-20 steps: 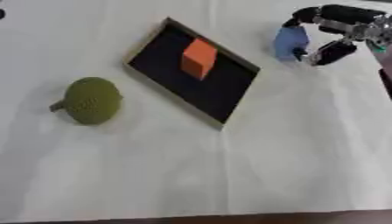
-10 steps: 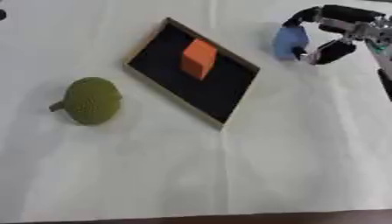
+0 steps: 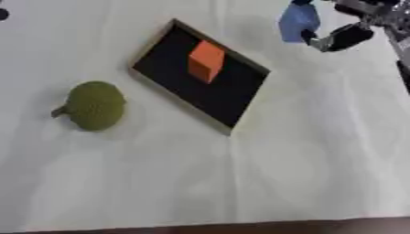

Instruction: Pick up objects on the table and place them in the box.

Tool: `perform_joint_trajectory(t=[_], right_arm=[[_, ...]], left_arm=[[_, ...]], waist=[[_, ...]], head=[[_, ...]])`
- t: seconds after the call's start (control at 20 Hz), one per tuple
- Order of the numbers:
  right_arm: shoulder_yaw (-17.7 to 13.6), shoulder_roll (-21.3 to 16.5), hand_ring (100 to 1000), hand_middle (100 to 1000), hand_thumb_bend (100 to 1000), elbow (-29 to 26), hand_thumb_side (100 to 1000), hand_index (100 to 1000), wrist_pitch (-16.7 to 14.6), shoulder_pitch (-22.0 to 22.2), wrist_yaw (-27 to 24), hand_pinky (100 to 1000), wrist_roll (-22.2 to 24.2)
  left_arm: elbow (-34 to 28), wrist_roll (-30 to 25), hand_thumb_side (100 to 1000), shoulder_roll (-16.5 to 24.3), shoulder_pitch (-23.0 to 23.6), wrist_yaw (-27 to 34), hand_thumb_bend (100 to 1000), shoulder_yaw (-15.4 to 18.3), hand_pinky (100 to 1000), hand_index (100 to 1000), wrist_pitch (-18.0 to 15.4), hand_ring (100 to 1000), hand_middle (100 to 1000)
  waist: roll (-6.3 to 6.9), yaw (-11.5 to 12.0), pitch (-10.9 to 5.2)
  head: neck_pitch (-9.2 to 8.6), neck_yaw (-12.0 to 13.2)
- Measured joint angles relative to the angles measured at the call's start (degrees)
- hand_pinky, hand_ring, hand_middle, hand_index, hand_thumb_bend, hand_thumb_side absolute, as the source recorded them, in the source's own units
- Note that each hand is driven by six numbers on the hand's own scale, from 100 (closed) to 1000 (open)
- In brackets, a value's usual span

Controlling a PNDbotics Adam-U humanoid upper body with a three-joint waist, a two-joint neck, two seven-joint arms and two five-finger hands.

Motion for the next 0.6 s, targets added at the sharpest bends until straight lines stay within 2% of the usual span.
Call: perform_joint_trajectory(t=[0.25,0.6], right_arm=[[3.0,-0.3,896,362,100,-7.5,195,614,-0.2,-0.2,-4.8,933,2.2],[8.5,0.3,870,379,100,-14.3,211,619,-0.7,-0.3,-8.6,927,6.7]], left_arm=[[0.0,0.0,676,0.0,0.0,0.0,100,0.0,681,818,0.0,751,768],[0.0,0.4,668,0.2,0.2,0.0,100,0.0,680,817,0.0,751,768]], waist=[[-0.05,0.0,-0.83],[-0.22,0.2,-1.26]], head=[[0.33,0.0],[0.48,-0.3]])
